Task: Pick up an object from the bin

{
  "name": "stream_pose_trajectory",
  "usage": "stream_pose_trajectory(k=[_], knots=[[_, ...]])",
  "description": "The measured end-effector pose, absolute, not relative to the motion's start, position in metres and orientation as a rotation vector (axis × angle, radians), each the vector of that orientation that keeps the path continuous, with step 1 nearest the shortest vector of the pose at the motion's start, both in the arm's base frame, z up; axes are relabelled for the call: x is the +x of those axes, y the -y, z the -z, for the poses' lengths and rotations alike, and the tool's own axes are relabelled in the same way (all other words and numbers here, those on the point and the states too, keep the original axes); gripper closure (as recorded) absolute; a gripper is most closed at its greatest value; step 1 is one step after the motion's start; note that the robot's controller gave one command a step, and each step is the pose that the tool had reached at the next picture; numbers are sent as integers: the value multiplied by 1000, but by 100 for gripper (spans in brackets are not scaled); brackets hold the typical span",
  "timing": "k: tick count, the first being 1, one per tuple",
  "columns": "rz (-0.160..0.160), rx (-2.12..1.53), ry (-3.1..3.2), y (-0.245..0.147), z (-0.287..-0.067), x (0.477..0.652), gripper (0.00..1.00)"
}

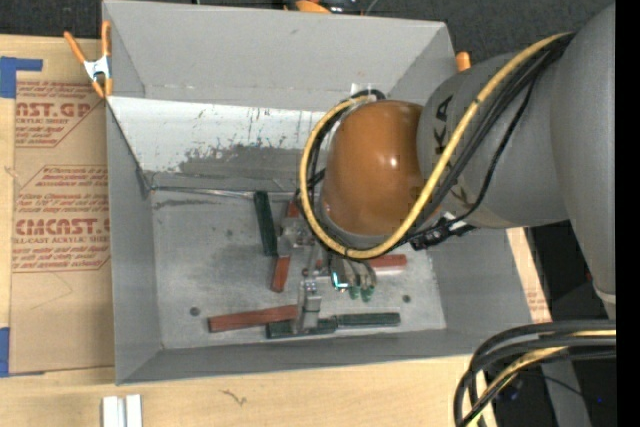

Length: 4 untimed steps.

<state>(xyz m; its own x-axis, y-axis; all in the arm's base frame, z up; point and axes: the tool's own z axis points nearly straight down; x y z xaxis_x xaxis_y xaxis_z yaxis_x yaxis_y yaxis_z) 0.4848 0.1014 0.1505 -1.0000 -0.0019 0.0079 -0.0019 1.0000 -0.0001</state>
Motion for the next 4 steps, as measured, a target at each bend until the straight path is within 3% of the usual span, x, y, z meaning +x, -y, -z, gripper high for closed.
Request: stream_pose_trajectory(k=[1, 2, 3, 4], knots=[[1, 18, 3134, -122, -66, 491, 0], [4, -87, 3143, -149, -101, 490, 0], [-1, -27, 3141, -136, -113, 481, 0], [2, -62, 3141, -153, -68, 488, 0]])
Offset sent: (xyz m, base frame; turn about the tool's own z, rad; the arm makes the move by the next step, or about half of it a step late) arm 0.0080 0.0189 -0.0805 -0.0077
